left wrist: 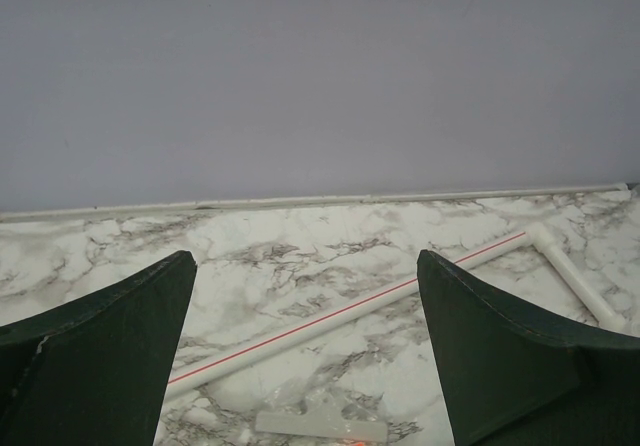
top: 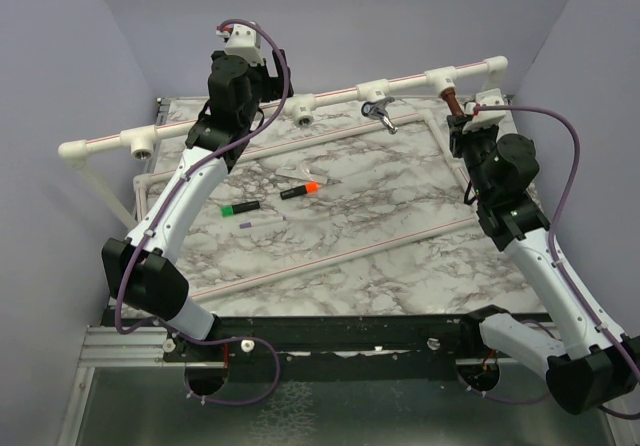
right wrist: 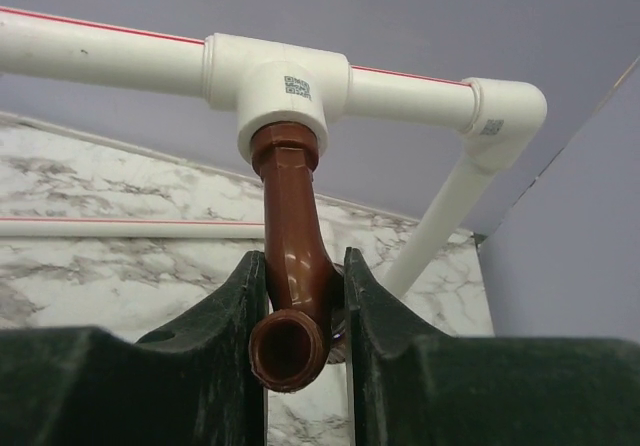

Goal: Install the water faucets

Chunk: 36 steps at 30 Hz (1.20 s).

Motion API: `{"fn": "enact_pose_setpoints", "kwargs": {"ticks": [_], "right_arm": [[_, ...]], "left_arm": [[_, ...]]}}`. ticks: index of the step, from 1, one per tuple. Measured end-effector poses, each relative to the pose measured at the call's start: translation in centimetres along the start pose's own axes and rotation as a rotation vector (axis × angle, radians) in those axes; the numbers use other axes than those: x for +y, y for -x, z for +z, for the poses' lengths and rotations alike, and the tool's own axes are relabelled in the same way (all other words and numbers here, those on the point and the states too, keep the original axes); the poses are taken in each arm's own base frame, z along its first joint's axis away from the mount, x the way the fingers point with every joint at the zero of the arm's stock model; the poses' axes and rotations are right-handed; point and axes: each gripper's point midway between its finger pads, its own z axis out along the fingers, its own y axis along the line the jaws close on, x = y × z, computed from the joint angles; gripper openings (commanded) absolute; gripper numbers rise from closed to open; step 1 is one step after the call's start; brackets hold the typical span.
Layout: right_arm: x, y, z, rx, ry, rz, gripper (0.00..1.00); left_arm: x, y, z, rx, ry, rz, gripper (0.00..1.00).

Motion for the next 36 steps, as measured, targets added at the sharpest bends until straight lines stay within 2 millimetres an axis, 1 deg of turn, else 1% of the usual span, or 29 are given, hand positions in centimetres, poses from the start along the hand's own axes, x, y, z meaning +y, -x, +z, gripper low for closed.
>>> {"fn": "enact_pose_setpoints", "kwargs": {"ticks": [5,8,9,10,13,15,17,23,26,28,33,36], "right_arm": [[0.4,0.2,-0.2,-0.02,0.004,0.107,0.0],[0.4,0.3,-0.2,-0.024,0.003,0.136,0.0],[0.5,0.3,-0.2,-0.024,0.003,0.142,0.02],[0.5,0.3,-0.2,-0.024,0.003,0.145,0.08],[0.5,0.2,-0.2,-0.022,0.003,0.146,0.34],[0.4,0.2,-0.2,-0.021,0.003,0.143,0.47],[0.5,0.2,-0.2,-0.018,0.004,0.157,0.55],[0.6,0.7,-0.6,0.018,0.016,0.196,0.69],[0.4,1.4,-0.8,0.022,0.016,0.206,0.89],[0.2,1.7,-1.1,0.026,0.017,0.213,0.99],[-0.1,2.5,-2.2,0.05,0.022,0.218,1.0],[-0.4,2.6,-3.3,0.064,0.023,0.221,1.0]], "left_arm": [[0.0,0.0,-0.1,0.002,-0.002,0.0,0.93],[-0.1,0.0,-0.1,0.003,-0.005,0.0,0.93],[-0.1,0.0,-0.1,0.003,-0.005,0.0,0.93],[-0.1,0.0,-0.1,0.003,-0.005,0.0,0.93],[-0.1,-0.1,-0.1,0.004,-0.006,0.001,0.93],[-0.1,-0.1,-0.1,0.004,-0.006,0.001,0.93],[-0.1,-0.2,-0.1,0.006,-0.006,0.001,0.93],[0.0,-0.1,0.0,0.001,-0.005,0.0,0.93],[0.0,-0.1,0.0,0.001,-0.006,0.0,0.93],[0.0,-0.1,0.0,-0.001,-0.006,0.0,0.93],[-0.1,0.2,0.0,-0.003,-0.008,-0.002,0.94],[-0.1,0.3,0.1,0.013,-0.007,-0.005,0.94]]}}
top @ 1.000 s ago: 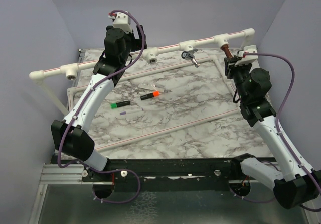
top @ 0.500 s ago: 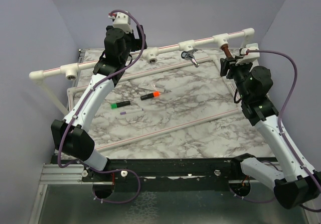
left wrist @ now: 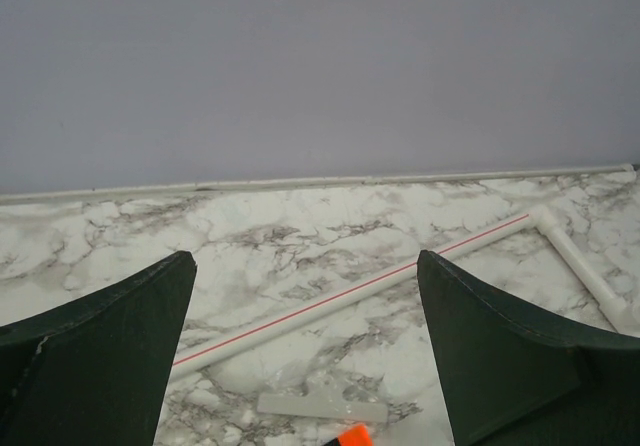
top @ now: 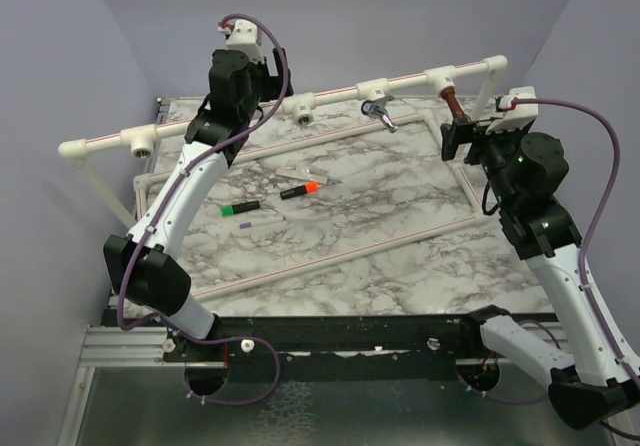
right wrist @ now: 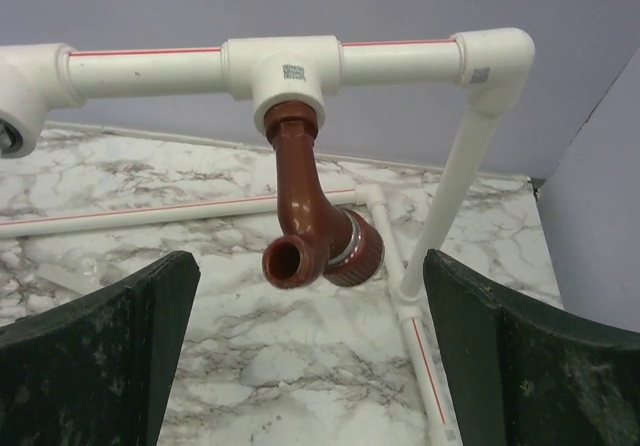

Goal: Install the water faucets

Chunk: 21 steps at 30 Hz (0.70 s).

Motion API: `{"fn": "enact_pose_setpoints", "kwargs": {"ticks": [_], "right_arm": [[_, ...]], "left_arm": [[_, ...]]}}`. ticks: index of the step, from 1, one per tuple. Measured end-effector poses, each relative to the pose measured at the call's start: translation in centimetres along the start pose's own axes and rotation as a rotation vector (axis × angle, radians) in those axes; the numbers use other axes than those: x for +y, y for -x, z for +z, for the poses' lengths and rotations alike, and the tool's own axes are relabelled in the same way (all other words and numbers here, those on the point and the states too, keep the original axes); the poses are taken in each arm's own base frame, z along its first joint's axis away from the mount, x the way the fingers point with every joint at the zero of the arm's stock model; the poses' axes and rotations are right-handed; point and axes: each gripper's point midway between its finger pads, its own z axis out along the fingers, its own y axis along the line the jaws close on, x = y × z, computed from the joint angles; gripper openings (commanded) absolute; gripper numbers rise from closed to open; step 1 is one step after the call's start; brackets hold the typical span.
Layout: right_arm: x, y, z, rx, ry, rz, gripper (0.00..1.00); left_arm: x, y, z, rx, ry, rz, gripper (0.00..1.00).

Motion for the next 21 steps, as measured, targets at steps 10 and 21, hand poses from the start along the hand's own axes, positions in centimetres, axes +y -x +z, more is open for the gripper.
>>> {"fn": "enact_pose_setpoints", "kwargs": {"ticks": [10,21], "right_arm": [[-0.9,-2.0,-3.8,0.079,-0.046,0.088,1.0],[-1.5,-16.3,-5.3,0.396,-0.182,0.153,1.0]], "left_arm": [[-0.5,-0.4,-0.2,0.117,-0.021,0.005,0.96],[-5.5,9.6,-4.2,-0.06,-0.263,-0.036,0.97]]}}
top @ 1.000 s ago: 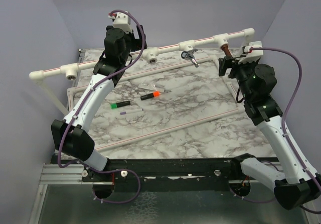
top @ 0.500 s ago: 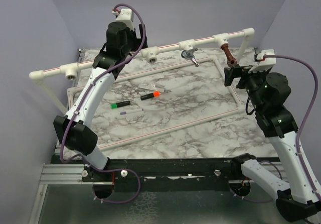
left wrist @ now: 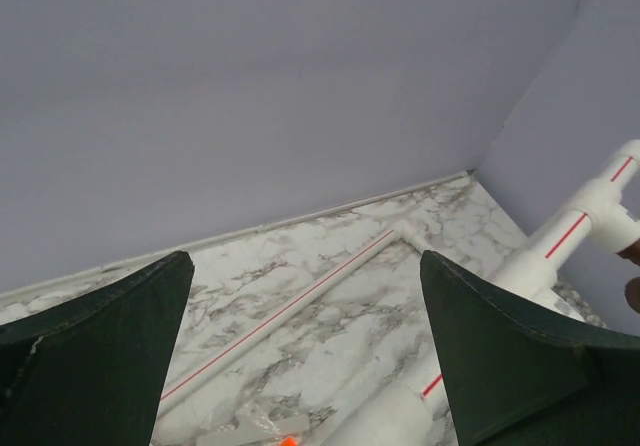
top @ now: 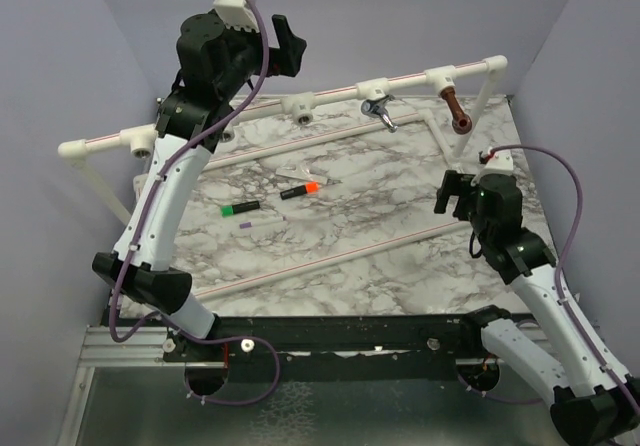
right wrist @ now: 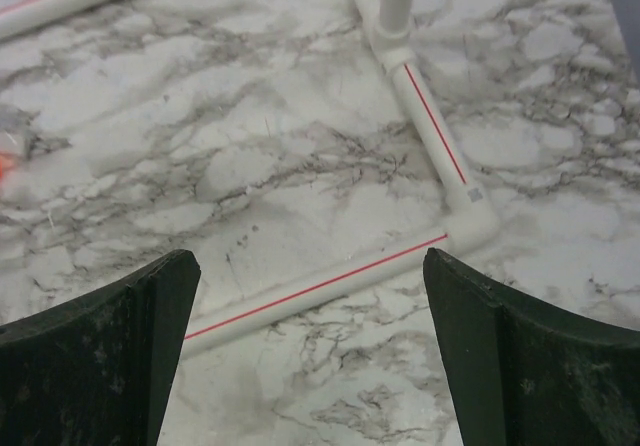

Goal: Install the water faucets

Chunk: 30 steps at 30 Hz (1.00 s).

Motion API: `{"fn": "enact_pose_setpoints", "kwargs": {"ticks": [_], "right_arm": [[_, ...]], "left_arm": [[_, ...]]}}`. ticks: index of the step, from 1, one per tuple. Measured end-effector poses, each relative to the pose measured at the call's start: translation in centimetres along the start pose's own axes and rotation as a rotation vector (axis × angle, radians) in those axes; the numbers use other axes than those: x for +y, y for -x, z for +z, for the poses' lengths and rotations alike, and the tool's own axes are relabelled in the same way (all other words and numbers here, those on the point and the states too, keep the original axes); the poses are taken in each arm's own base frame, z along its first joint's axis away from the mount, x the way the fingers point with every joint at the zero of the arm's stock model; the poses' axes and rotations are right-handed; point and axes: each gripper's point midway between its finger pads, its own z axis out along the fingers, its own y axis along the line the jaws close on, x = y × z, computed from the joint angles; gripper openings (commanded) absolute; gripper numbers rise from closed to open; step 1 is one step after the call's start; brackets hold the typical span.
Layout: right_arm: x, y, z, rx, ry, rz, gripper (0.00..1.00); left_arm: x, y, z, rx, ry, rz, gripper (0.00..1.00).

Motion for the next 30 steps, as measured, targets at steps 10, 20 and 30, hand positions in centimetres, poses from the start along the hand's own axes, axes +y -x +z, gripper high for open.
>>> {"fn": "enact_pose_setpoints", "kwargs": {"ticks": [10,20,30], "right_arm": [[0.4,-8.8,4.9,0.168,-0.017,-0.041,1.0],[-0.8,-8.7,8.3,-0.004,-0.095,-0.079,1.0],[-4.0,-12.4,11.6,-0.099,-0.234,-0.174,1.0]], "left_arm": [[-4.6,2.1,-4.6,-0.053,-0.218,-0.054,0.97],[-5.9,-2.2,-7.4,0.015,-0.31,-0.103,0.97],[-8.0,-5.3,-10.1,0.075,-0.336,-0.036,0.97]]}}
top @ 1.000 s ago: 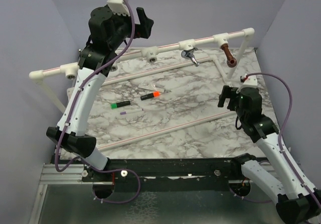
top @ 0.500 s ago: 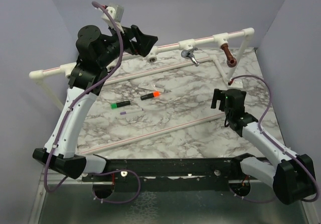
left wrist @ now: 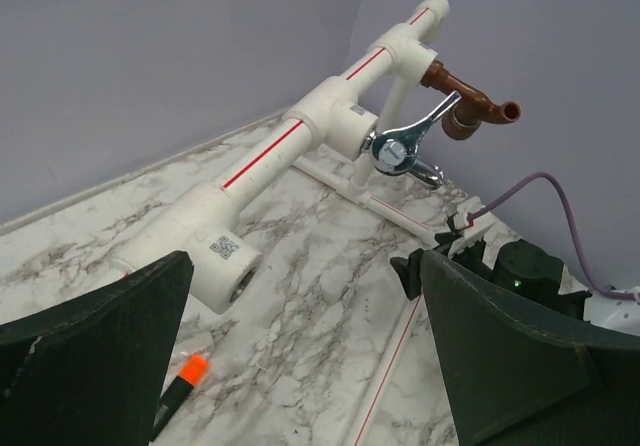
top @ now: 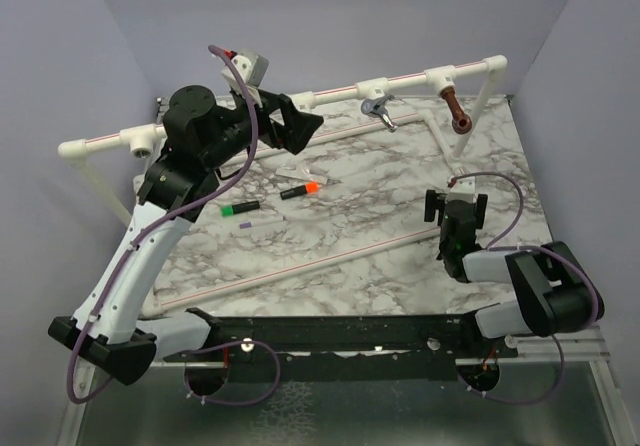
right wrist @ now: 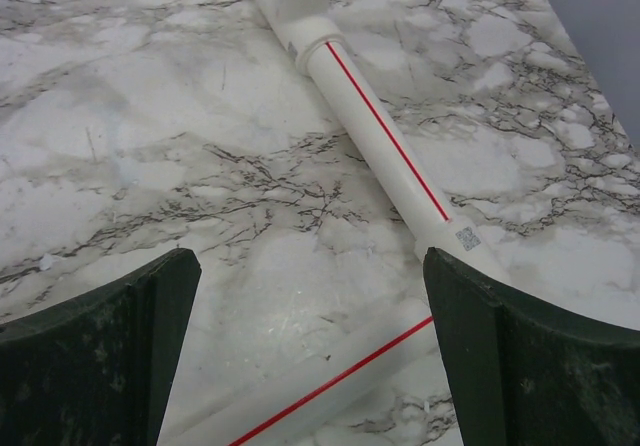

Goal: Install the water faucets

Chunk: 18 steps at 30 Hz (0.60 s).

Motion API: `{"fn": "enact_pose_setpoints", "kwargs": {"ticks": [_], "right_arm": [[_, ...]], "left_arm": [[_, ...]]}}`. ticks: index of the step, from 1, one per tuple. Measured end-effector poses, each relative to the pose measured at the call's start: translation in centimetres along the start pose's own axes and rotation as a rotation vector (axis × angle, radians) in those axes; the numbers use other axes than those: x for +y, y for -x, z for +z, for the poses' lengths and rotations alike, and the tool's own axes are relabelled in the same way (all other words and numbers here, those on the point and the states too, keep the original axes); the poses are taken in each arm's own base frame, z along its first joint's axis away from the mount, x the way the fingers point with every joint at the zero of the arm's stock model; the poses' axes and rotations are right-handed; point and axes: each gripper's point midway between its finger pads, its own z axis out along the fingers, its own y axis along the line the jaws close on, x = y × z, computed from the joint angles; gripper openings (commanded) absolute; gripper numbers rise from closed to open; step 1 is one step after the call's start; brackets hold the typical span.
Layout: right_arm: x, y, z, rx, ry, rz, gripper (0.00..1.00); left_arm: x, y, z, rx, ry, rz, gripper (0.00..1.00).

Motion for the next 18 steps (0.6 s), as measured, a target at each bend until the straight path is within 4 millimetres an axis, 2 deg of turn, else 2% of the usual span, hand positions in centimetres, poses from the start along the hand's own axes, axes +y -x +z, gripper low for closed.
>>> {"fn": "enact_pose_setpoints", "kwargs": {"ticks": [3,8,14,18], "right_arm": [[-0.3,-0.3,0.6,-0.04,-0.019,0.001,1.0],[-1.2,1.0,1.7,-0.139,-0.019,0.066,1.0],[-0.3,1.5,2.8,-0.171,0.087,0.077,1.0],[0.4,1.0,3.0,-0.159,0.144,0.069,1.0]], "left_arm": [[-1.0,0.5,-0.8,-0.008,0.006,0.052,0.97],[-1.8,2.1,-2.0,-0.048,0.042,0.134,0.97],[-1.5,3.0,-3.2,-0.075,0.101,0.182,0.97],[-1.4,3.2,-3.7,-0.086,0.121,0.196,0.97]]}}
